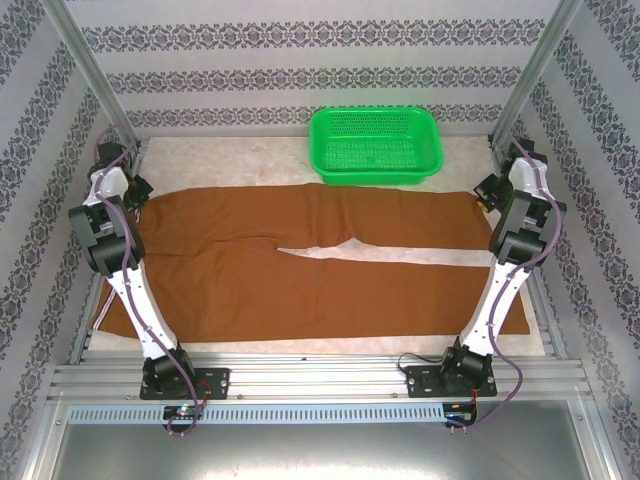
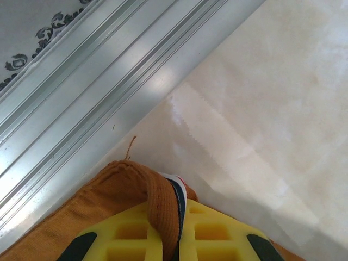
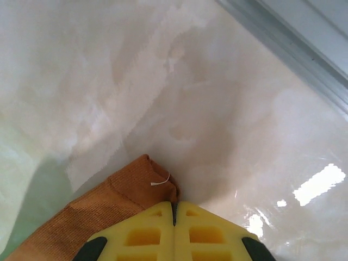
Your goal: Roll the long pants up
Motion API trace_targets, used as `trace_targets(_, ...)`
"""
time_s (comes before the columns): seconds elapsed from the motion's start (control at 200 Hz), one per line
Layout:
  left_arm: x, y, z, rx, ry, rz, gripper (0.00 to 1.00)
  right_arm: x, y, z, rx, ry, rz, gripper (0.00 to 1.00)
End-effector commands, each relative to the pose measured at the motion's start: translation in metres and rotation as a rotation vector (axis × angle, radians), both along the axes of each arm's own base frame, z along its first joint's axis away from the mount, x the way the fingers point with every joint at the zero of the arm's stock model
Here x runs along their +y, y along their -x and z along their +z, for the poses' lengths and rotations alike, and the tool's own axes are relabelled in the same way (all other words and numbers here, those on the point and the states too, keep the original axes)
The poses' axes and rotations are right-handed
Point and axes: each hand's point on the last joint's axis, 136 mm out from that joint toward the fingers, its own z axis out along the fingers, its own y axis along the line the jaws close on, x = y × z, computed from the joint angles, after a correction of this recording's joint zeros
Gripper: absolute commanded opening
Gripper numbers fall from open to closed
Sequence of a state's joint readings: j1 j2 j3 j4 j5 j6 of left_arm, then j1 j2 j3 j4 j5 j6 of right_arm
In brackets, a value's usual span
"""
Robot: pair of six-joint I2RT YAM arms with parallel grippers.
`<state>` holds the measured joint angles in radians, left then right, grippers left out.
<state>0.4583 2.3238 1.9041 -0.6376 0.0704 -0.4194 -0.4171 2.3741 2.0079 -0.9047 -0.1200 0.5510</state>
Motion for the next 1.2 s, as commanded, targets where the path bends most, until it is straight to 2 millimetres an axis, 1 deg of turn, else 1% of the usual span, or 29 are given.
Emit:
trace_targets(0.0,-0.006,-0.001,0.021,-0.001,0.007,-0.014,0.00,-0.013,0.006,0.008,0.039,0.021,-0.017,0.23)
trace_targets(0.03,-0.006,-0.002,0.023,-0.003,0.005,-0.017,0.00,-0.013,0.005,0.009,0.039,0.024,-0.014,0.33)
trace_targets(0.065,-0.005,-0.002,0.025,-0.007,0.000,-0.016,0.00,-0.013,0.003,0.010,0.031,0.032,-0.013,0.35)
trace_targets(0.085,-0.005,-0.002,0.027,-0.011,-0.001,-0.019,0.00,-0.015,0.002,0.012,0.025,0.042,-0.017,0.41)
trace_targets(0.115,-0.005,-0.003,0.028,-0.015,0.000,-0.020,0.00,-0.017,0.000,0.014,0.016,0.052,-0.023,0.43)
trace_targets(0.14,-0.006,-0.004,0.029,-0.019,0.000,-0.022,0.00,-0.018,-0.003,0.017,0.003,0.059,-0.025,0.47)
trace_targets(0.24,-0.007,-0.005,0.029,-0.022,0.004,-0.029,0.00,-0.021,-0.018,0.027,-0.028,0.066,-0.020,0.48)
trace_targets(0.275,-0.007,-0.006,0.029,-0.026,0.005,-0.030,0.00,-0.021,-0.023,0.027,-0.021,0.066,-0.010,0.49)
trace_targets(0.315,-0.008,-0.007,0.028,-0.023,0.008,-0.033,0.00,-0.021,-0.029,0.032,-0.017,0.076,0.003,0.49)
trace_targets(0.355,-0.008,-0.008,0.027,-0.021,0.009,-0.036,0.00,-0.021,-0.032,0.028,0.006,0.084,0.017,0.49)
trace_targets(0.42,-0.011,-0.010,0.025,-0.019,0.013,-0.044,0.00,-0.022,-0.040,0.028,0.011,0.104,0.032,0.49)
trace_targets(0.445,-0.011,-0.010,0.024,-0.017,0.012,-0.046,0.00,-0.022,-0.041,0.023,0.022,0.102,0.034,0.49)
trace_targets(0.51,-0.011,-0.010,0.022,-0.013,0.013,-0.048,0.00,-0.021,-0.037,0.015,0.053,0.093,0.035,0.49)
trace_targets(0.655,-0.011,-0.011,0.022,-0.014,0.011,-0.054,0.00,-0.017,-0.019,-0.002,0.135,0.085,0.062,0.49)
trace_targets(0.724,-0.010,-0.012,0.023,-0.011,0.007,-0.055,0.00,-0.017,-0.011,-0.006,0.161,0.089,0.067,0.49)
trace_targets(0.899,-0.011,-0.019,0.020,-0.026,0.027,-0.055,0.00,-0.011,-0.002,-0.017,0.200,0.067,0.093,0.48)
trace_targets(0.929,-0.011,-0.019,0.018,-0.027,0.033,-0.054,0.00,-0.010,-0.003,-0.018,0.199,0.063,0.097,0.46)
trace_targets(0.989,-0.013,-0.019,0.016,-0.028,0.043,-0.052,0.00,-0.007,-0.004,-0.020,0.194,0.052,0.101,0.27)
trace_targets(0.994,-0.013,-0.019,0.015,-0.028,0.043,-0.052,0.00,-0.007,-0.004,-0.020,0.194,0.052,0.101,0.27)
trace_targets(1.014,-0.014,-0.019,0.015,-0.029,0.044,-0.053,0.00,-0.006,-0.005,-0.020,0.189,0.048,0.103,0.20)
trace_targets(1.039,-0.014,-0.019,0.014,-0.027,0.046,-0.053,0.00,-0.005,-0.005,-0.020,0.188,0.044,0.104,0.01)
trace_targets(1.139,-0.014,-0.017,0.013,-0.020,0.045,-0.051,0.00,-0.006,-0.007,-0.016,0.178,0.057,0.092,0.00)
trace_targets(1.194,-0.015,-0.015,0.014,-0.016,0.041,-0.049,0.00,-0.008,-0.011,-0.009,0.151,0.074,0.089,0.00)
